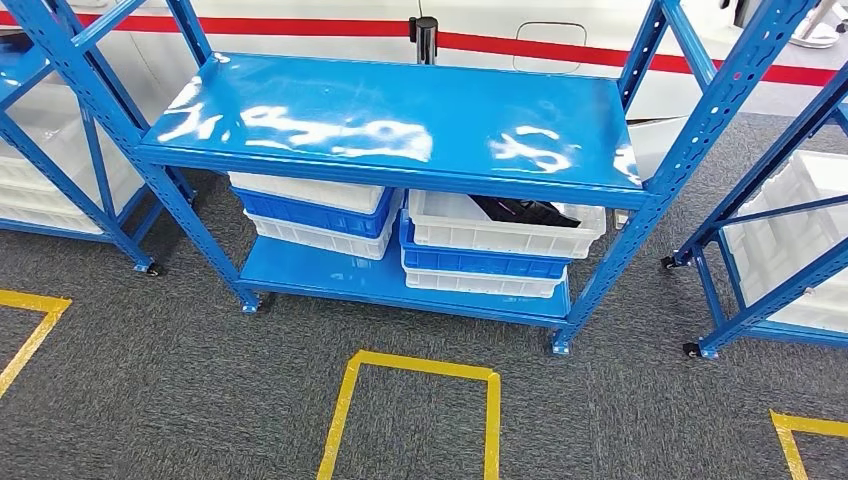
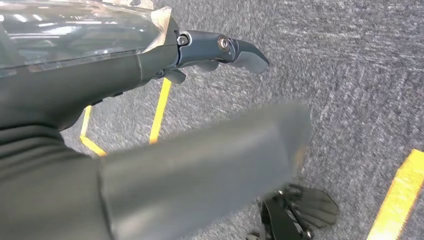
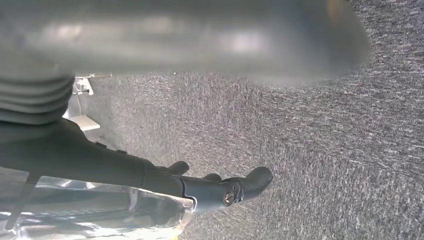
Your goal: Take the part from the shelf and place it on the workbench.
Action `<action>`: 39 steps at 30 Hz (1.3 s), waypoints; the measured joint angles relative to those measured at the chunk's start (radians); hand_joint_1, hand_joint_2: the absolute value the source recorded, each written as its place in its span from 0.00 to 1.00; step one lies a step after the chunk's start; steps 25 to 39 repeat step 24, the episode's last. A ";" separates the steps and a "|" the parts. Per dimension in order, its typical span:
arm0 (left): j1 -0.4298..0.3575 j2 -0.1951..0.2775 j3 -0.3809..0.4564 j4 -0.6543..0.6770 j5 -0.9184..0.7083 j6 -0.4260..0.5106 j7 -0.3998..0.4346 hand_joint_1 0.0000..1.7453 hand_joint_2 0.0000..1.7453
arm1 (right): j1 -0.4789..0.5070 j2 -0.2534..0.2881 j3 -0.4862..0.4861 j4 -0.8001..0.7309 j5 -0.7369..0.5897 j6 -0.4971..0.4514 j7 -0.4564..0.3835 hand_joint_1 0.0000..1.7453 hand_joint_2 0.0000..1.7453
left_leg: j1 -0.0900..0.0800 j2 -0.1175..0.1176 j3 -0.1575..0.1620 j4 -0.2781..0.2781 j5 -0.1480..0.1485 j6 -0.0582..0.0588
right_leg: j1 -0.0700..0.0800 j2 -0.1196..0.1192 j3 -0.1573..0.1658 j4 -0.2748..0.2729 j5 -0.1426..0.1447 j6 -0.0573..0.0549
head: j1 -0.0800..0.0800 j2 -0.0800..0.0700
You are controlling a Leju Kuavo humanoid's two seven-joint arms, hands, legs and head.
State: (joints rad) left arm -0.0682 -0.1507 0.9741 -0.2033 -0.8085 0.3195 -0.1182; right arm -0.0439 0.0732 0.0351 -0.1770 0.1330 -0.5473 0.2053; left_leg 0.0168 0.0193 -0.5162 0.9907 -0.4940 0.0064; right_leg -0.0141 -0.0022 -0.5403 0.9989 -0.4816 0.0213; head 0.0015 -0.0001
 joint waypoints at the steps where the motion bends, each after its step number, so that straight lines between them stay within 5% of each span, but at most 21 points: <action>1: 0.000 0.000 0.000 0.000 -0.008 0.016 0.012 0.00 1.00 | 0.000 0.000 0.002 0.000 0.002 0.001 0.001 0.00 0.50 | 0.000 0.000 0.000 0.000 0.000 0.000 | 0.000 0.000 0.000 0.000 0.000 0.000 | 0.000 0.000; 2: 0.000 0.000 -0.001 0.000 -0.016 0.036 0.025 0.00 1.00 | 0.000 0.000 0.003 0.000 0.004 0.002 0.003 0.00 0.50 | 0.000 0.000 0.000 0.000 0.000 0.000 | 0.000 0.000 0.000 0.000 0.000 0.000 | 0.000 0.000; 4: 0.000 0.000 -0.002 0.000 -0.025 0.073 0.045 0.00 1.00 | 0.000 0.000 0.006 0.000 0.008 0.004 0.004 0.00 1.00 | 0.000 0.000 0.000 0.000 0.000 0.000 | 0.000 0.000 0.000 0.000 0.000 0.000 | 0.000 0.000; 17: 0.048 0.032 -0.227 -0.036 0.176 0.007 0.069 0.00 1.00 | 0.047 -0.013 0.008 -0.034 -0.020 0.140 -0.065 0.00 1.00 | 0.000 0.000 0.000 0.000 0.000 0.000 | 0.000 0.000 0.000 0.000 0.000 0.000 | 0.000 0.000; 21: 0.069 0.047 -0.323 -0.055 0.262 -0.037 0.076 0.00 1.00 | 0.065 -0.020 0.007 -0.055 -0.035 0.195 -0.083 0.00 0.00 | 0.000 0.000 0.000 0.000 0.000 0.000 | 0.000 0.000 0.000 0.000 0.000 0.000 | 0.000 0.000; 24: 0.084 0.056 -0.384 -0.067 0.317 -0.065 0.080 0.00 1.00 | 0.077 -0.025 0.007 -0.068 -0.045 0.230 -0.094 0.00 0.00 | 0.000 0.000 0.000 0.000 0.000 0.000 | 0.000 0.000 0.000 0.000 0.000 0.000 | 0.000 0.000; 39: 0.084 0.056 -0.384 -0.067 0.317 -0.065 0.080 0.00 1.00 | 0.077 -0.025 0.007 -0.068 -0.045 0.230 -0.094 0.00 0.00 | 0.000 0.000 0.000 0.000 0.000 0.000 | 0.000 0.000 0.000 0.000 0.000 0.000 | 0.000 0.000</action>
